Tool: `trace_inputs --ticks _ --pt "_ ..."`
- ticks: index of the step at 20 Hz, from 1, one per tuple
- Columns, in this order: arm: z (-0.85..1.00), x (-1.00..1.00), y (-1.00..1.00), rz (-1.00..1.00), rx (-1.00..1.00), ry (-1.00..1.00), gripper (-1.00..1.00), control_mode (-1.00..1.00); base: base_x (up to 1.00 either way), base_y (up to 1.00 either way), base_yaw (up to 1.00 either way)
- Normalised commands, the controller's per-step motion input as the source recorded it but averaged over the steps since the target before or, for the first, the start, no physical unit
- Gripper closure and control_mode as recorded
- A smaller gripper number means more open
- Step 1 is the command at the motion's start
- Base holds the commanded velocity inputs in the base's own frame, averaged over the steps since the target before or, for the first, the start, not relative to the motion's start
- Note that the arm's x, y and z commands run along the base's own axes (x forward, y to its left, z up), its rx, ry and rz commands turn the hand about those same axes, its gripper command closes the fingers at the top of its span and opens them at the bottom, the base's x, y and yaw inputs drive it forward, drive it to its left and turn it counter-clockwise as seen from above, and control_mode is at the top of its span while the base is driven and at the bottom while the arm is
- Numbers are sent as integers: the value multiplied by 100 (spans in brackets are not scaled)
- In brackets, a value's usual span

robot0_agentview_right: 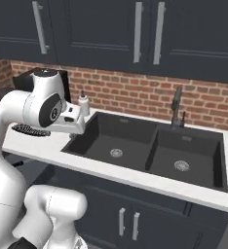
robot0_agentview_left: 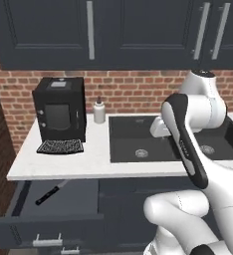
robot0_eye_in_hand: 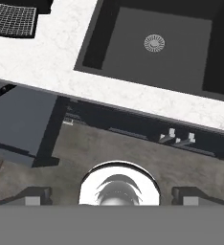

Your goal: Pick up the knife from the drawer and place it on the cutting board. Then place the meat from the plate to the cutting board.

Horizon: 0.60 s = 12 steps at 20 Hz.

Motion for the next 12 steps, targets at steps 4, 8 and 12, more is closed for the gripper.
trace_inputs --ticks 4,8,12 --pt "0 0 0 0 0 0 -100 100 -20 -21 36" --pt "0 0 0 0 0 0 -100 100 -21 0 46" --pt "0 0 0 0 0 0 -100 100 -7 3 40"
